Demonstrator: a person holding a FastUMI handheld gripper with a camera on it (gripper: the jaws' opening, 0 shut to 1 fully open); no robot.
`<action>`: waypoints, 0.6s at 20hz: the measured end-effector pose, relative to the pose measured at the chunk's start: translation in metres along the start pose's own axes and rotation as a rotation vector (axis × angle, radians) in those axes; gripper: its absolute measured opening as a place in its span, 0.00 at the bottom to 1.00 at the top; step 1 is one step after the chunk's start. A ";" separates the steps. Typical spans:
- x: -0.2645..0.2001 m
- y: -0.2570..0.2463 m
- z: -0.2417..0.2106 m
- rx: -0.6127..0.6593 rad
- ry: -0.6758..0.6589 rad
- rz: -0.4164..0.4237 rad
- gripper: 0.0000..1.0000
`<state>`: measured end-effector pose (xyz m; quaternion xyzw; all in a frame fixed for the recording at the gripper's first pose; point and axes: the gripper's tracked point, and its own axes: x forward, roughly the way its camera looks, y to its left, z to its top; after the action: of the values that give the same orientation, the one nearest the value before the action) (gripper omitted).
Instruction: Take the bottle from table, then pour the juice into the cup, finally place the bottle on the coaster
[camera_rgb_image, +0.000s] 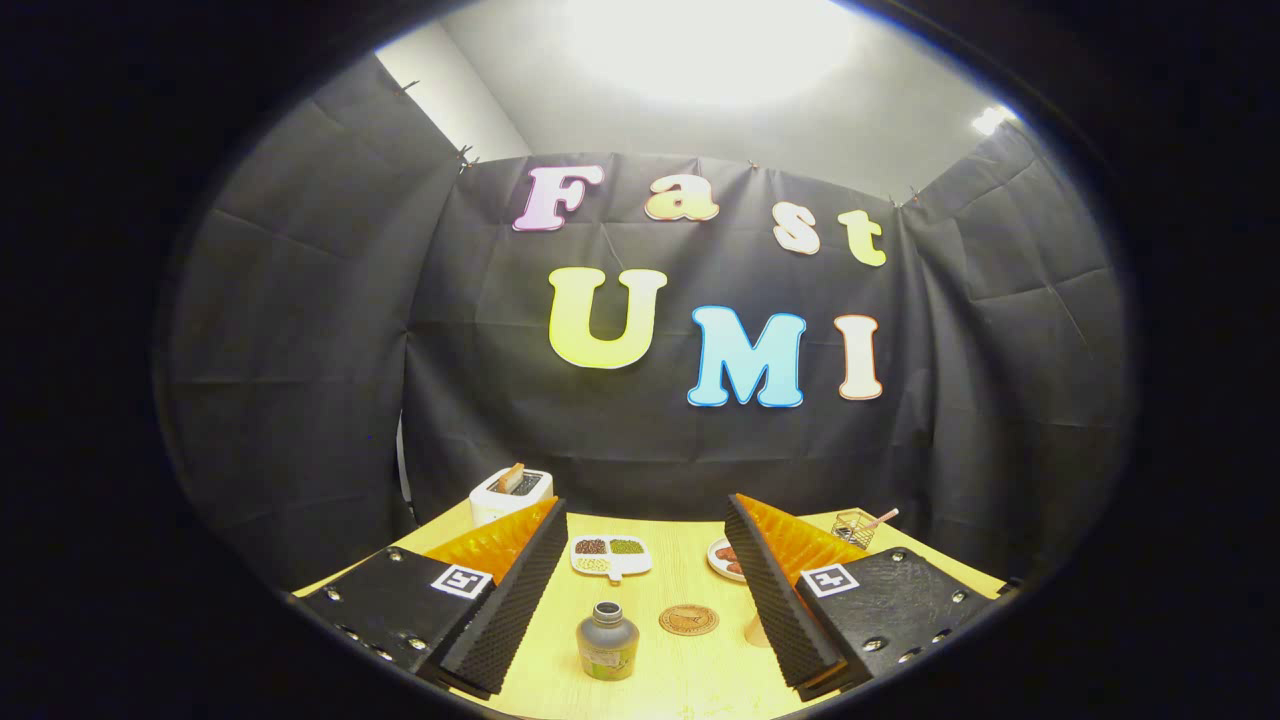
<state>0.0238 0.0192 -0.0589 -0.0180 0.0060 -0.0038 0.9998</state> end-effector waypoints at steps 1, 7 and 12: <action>0.002 0.003 -0.008 -0.011 0.002 0.002 0.97; 0.023 0.020 -0.057 -0.013 -0.003 0.005 0.97; 0.037 0.025 -0.089 0.055 0.001 0.036 0.97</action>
<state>0.0595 0.0412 -0.1493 0.0094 0.0070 0.0139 0.9998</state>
